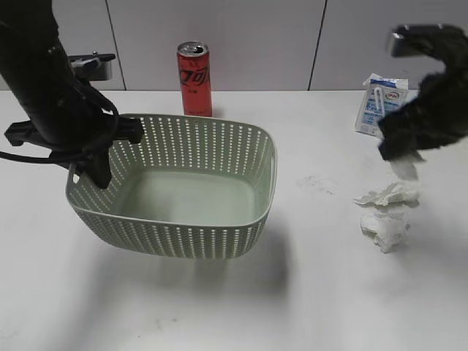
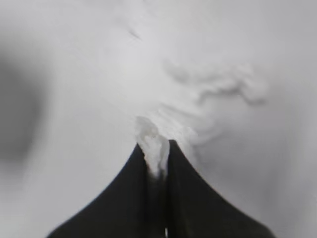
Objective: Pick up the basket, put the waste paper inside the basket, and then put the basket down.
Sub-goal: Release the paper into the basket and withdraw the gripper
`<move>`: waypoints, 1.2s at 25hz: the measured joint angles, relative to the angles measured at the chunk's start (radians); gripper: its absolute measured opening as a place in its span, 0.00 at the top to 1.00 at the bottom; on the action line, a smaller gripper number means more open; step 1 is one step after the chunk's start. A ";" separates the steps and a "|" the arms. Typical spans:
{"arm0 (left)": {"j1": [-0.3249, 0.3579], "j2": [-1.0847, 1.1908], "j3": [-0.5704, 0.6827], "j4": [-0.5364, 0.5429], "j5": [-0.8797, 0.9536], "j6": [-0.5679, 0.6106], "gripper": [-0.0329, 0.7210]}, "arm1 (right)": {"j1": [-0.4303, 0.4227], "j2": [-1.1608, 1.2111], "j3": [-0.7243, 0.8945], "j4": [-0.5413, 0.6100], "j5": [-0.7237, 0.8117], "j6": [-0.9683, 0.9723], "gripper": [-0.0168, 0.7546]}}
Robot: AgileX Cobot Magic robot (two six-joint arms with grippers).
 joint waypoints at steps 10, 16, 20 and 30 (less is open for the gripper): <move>0.000 0.000 0.000 -0.001 -0.001 0.000 0.95 | 0.483 0.008 -0.193 0.095 -0.248 -0.084 0.93; 0.000 0.000 0.000 -0.001 -0.001 0.000 0.95 | 0.559 0.148 -0.193 0.095 -0.308 -0.091 0.60; 0.000 0.000 0.000 0.001 -0.001 0.000 0.95 | 0.560 0.178 -0.193 0.092 -0.309 -0.092 0.20; 0.000 0.000 0.000 0.016 0.005 0.000 0.95 | 0.428 0.054 -0.216 -0.226 -0.244 0.156 0.18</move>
